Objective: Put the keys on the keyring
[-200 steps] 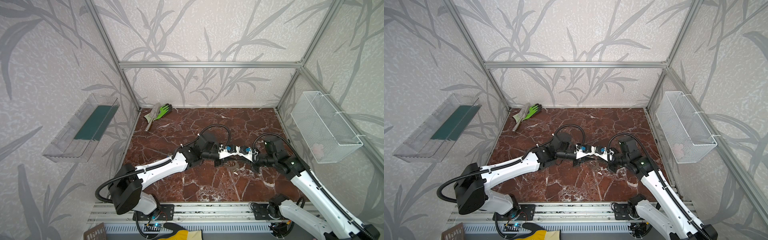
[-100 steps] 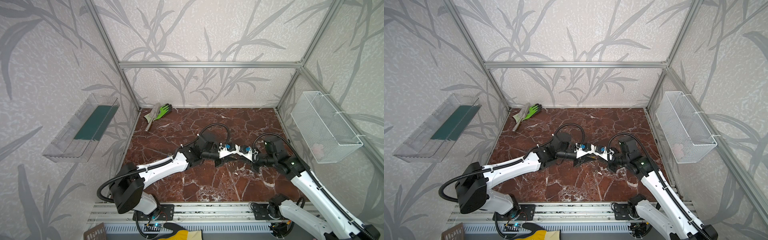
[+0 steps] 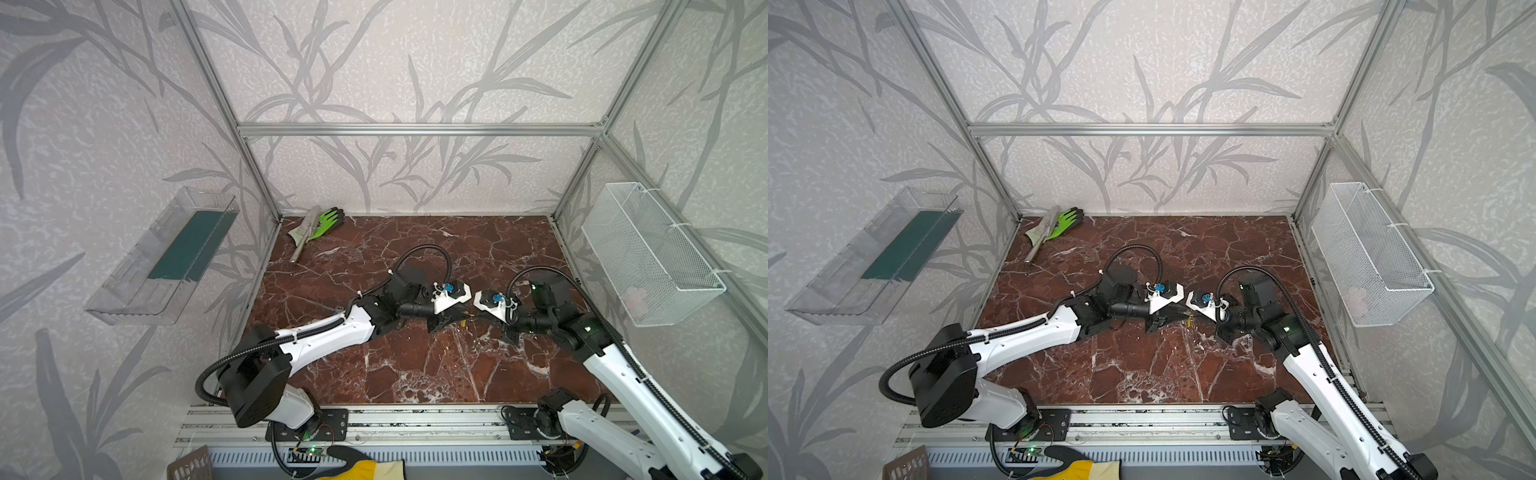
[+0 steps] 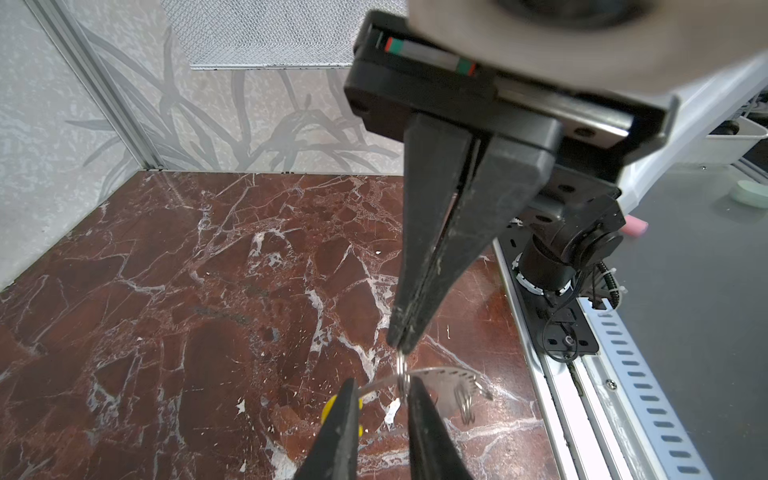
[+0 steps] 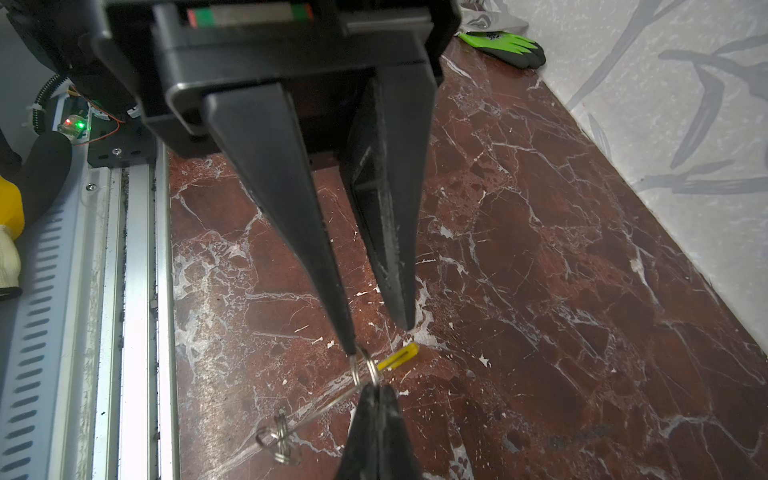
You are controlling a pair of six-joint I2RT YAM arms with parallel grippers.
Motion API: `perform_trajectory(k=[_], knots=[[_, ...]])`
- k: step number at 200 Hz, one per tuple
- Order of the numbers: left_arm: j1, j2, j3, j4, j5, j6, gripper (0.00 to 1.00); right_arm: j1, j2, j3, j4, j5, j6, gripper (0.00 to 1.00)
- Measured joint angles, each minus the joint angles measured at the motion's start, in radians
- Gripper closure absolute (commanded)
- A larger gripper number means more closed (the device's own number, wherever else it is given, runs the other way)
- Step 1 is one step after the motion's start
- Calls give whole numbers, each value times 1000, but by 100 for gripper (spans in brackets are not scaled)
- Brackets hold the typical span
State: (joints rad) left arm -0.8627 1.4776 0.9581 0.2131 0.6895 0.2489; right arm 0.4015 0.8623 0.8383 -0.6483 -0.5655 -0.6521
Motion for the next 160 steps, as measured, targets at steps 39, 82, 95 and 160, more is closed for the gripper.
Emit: perform_trajectory(k=[39, 82, 95, 160], knots=[[0, 0, 0, 5, 26, -8, 76, 0, 0, 0, 1, 0, 5, 100], [0, 0, 0, 7, 42, -17, 79, 0, 0, 0, 11, 0, 12, 100], [0, 0, 0, 10, 43, -18, 80, 0, 0, 0, 15, 0, 14, 100], [0, 9, 0, 27, 46, -22, 83, 0, -1, 0, 18, 0, 17, 100]])
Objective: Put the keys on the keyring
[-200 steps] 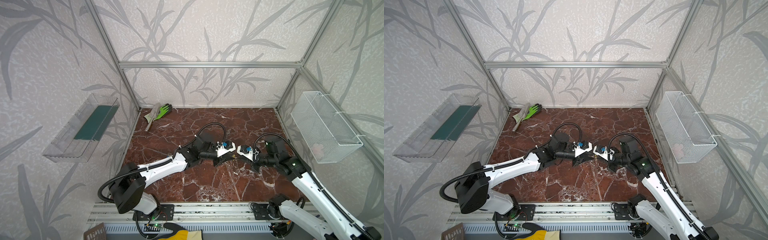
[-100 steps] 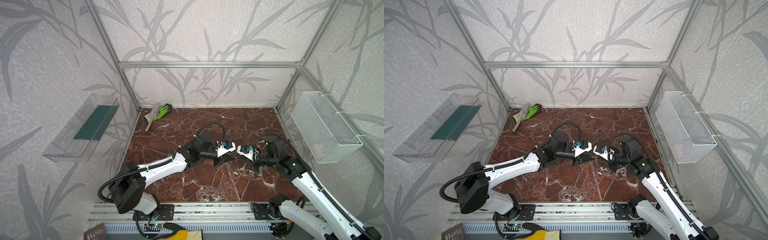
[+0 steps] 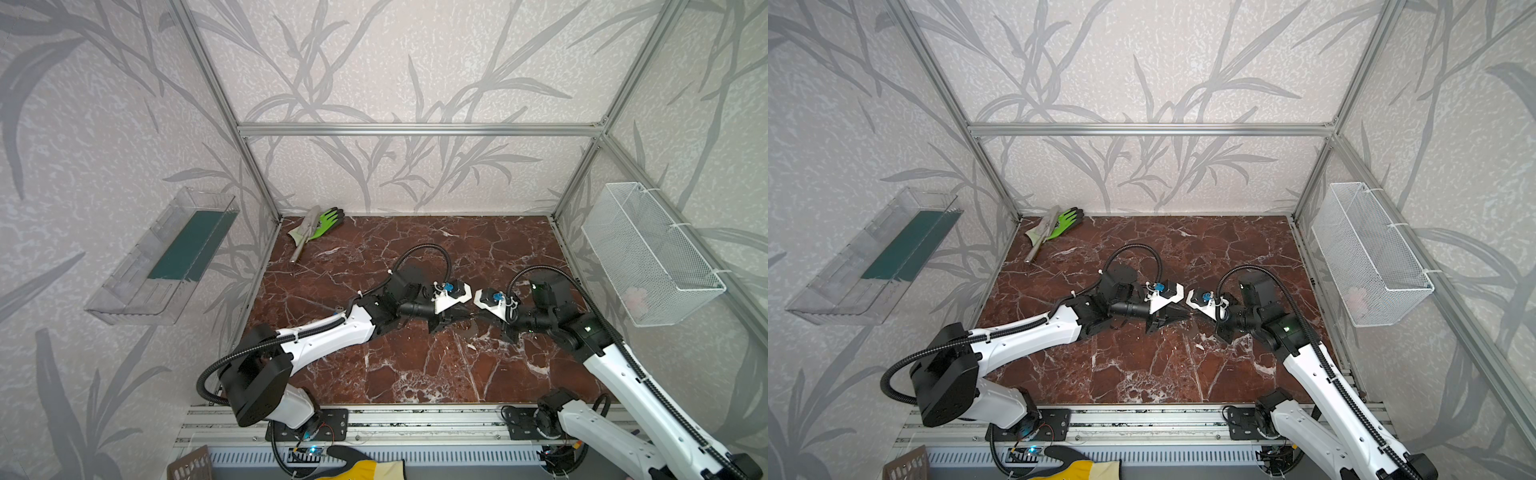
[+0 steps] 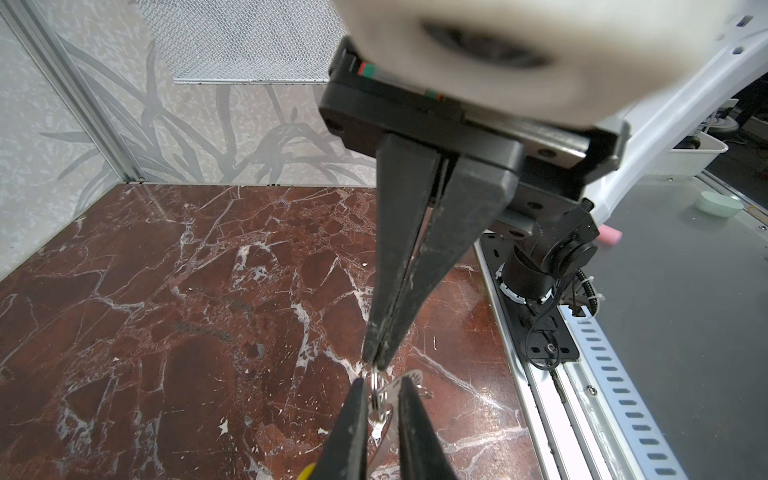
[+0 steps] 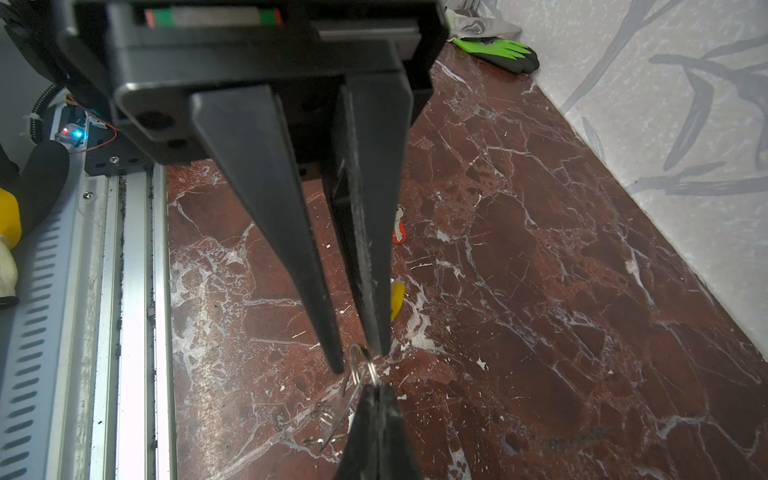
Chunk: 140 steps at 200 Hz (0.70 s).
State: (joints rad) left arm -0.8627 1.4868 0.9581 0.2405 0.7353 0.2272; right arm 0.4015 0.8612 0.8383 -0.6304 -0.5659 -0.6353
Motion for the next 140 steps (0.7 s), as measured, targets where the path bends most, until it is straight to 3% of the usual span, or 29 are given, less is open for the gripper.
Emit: perform_trajectory(k=[30, 140], knots=[[0, 11, 0, 0, 0, -1, 84, 0, -9, 0, 6, -1, 6, 100], [4, 15, -6, 70, 13, -19, 100, 0, -14, 0, 25, -10, 15, 100]])
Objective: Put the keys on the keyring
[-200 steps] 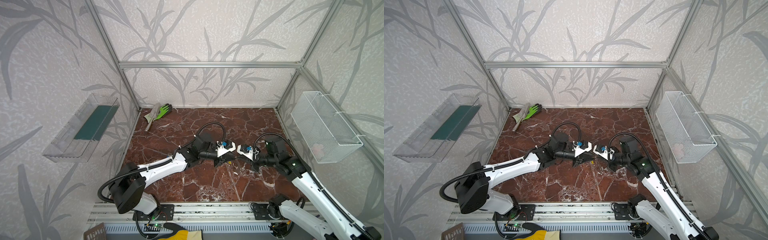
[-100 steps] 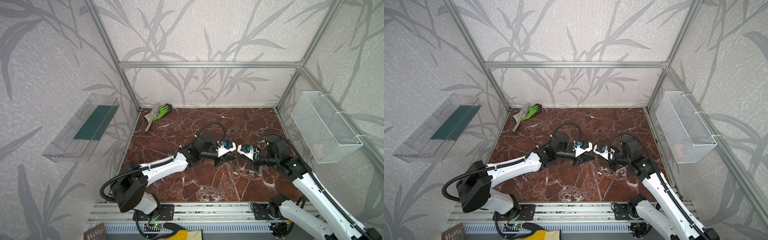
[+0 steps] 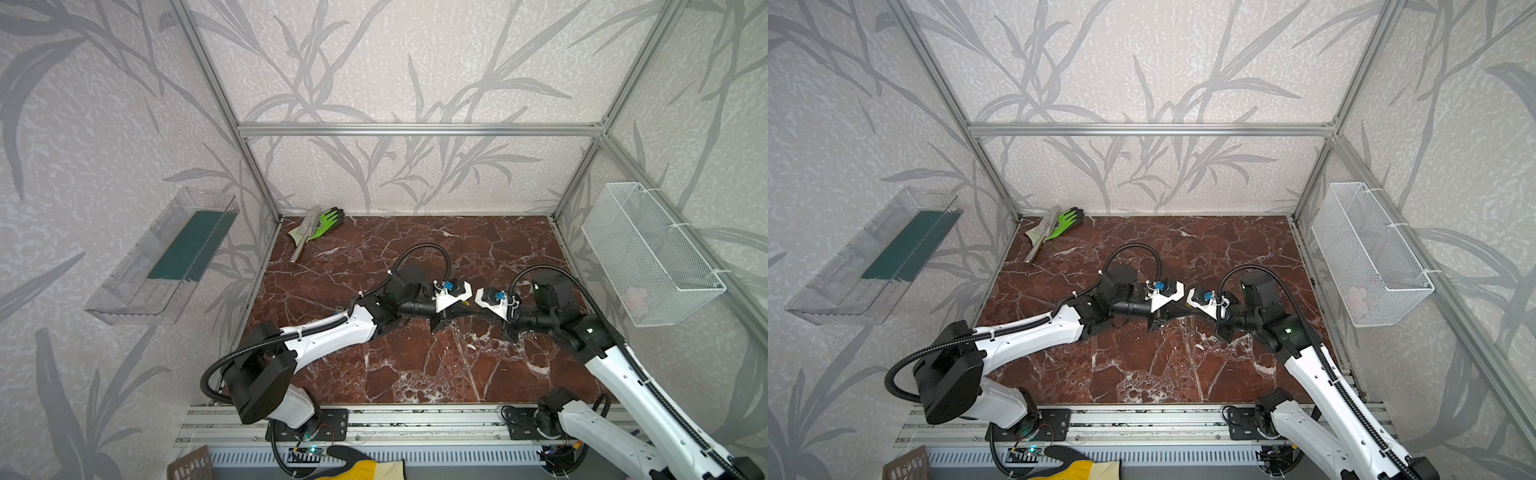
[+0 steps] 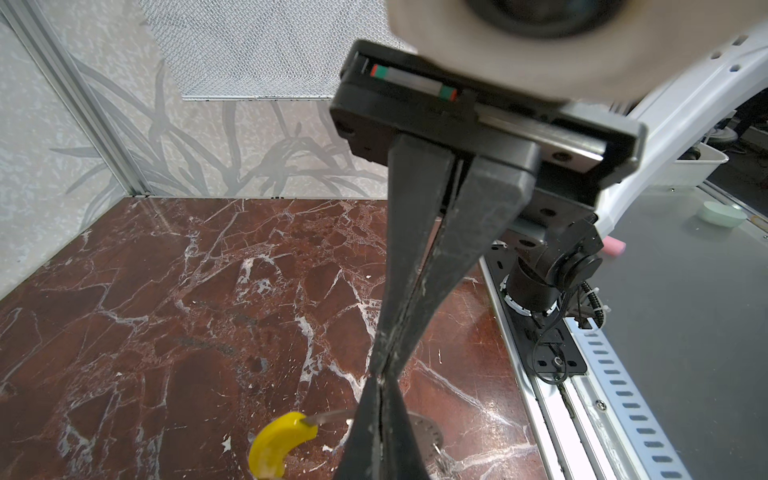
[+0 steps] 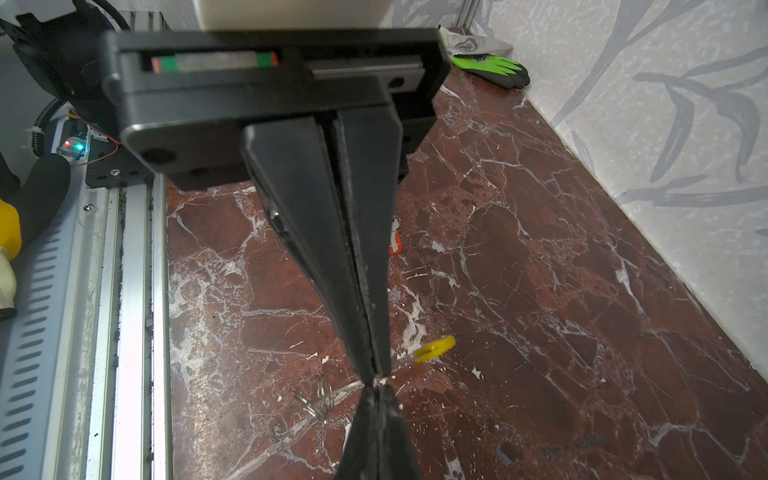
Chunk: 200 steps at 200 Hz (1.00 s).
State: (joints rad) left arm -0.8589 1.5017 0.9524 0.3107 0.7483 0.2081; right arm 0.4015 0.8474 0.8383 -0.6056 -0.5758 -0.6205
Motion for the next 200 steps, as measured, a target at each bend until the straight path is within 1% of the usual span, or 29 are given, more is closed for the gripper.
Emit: perform_trajectory(k=[20, 24, 37, 52, 61, 85, 113, 147, 200], knots=[[2, 0, -2, 7, 6, 0, 100, 0, -5, 0, 4, 3, 0, 100], [2, 0, -2, 9, 7, 0, 100, 0, -7, 0, 4, 5, 0, 98], [3, 0, -6, 29, 11, -3, 100, 0, -24, -5, 14, 19, 1, 84], [10, 0, -19, 64, 20, -22, 100, -2, -57, -24, 49, 38, 2, 75], [18, 0, -34, 92, 31, -38, 100, -8, -86, -43, 75, 47, 7, 73], [40, 0, -74, 182, 58, -106, 100, -47, -166, -104, 151, 42, 36, 73], [61, 0, -88, 291, 82, -182, 100, -89, -220, -160, 233, -12, 90, 75], [68, 0, -90, 423, 104, -260, 100, -92, -218, -186, 305, -93, 139, 76], [68, 0, -90, 515, 126, -322, 100, -92, -193, -204, 423, -158, 209, 79]])
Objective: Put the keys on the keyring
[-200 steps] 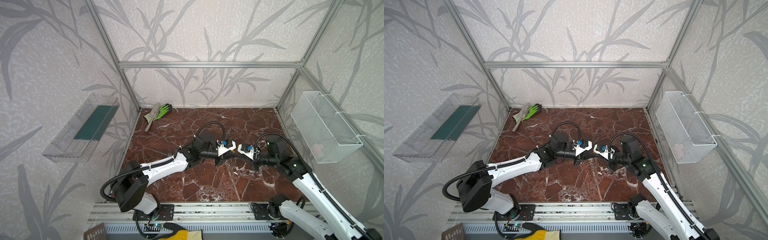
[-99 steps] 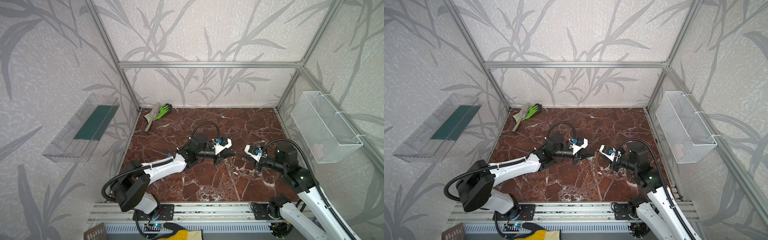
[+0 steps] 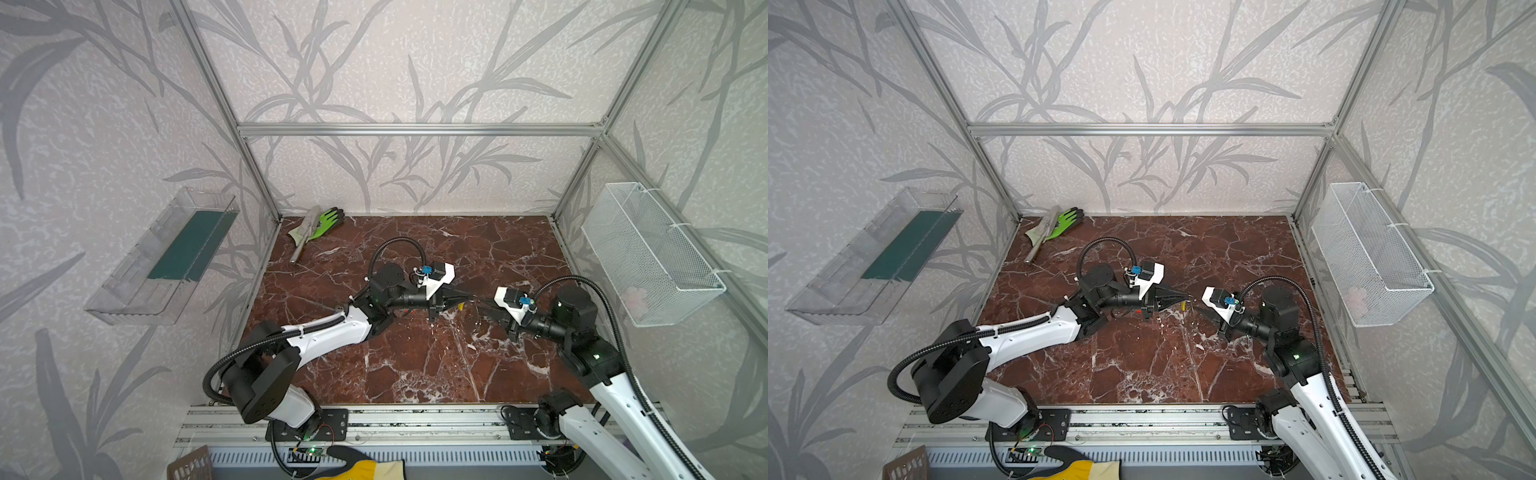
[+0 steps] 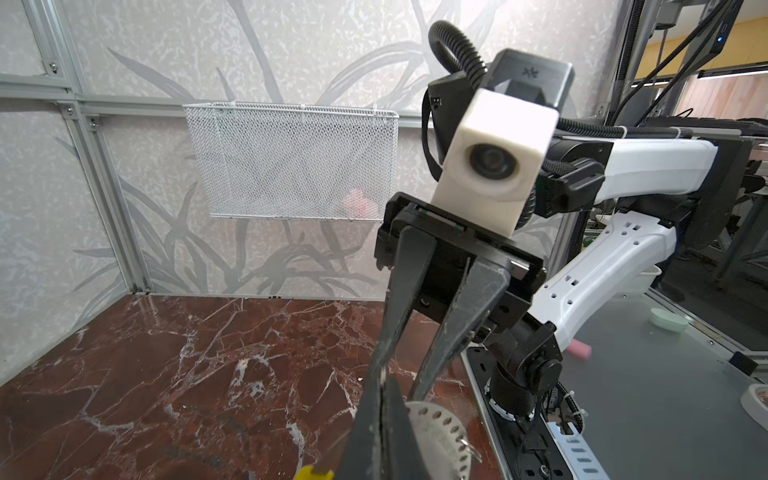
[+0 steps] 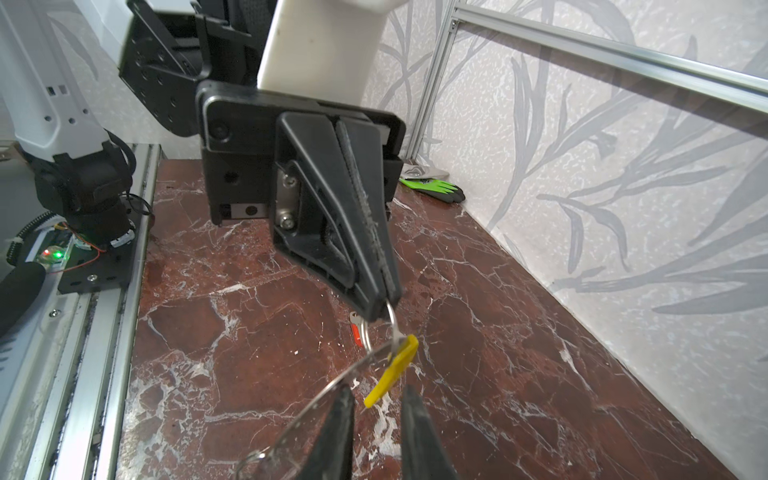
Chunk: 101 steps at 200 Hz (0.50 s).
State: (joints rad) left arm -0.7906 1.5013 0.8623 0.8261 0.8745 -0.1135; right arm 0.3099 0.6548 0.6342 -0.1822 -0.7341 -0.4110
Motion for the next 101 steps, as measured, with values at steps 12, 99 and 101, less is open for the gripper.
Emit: perform_trajectory(k=[12, 99, 101], knots=[[0, 0, 0, 10, 3, -7, 100, 0, 6, -2, 23, -9, 11, 79], [2, 14, 0, 46, 14, -30, 100, -3, 27, -3, 82, -53, 49, 85], [2, 16, 0, 46, 14, -30, 100, -3, 27, -3, 82, -53, 49, 85]])
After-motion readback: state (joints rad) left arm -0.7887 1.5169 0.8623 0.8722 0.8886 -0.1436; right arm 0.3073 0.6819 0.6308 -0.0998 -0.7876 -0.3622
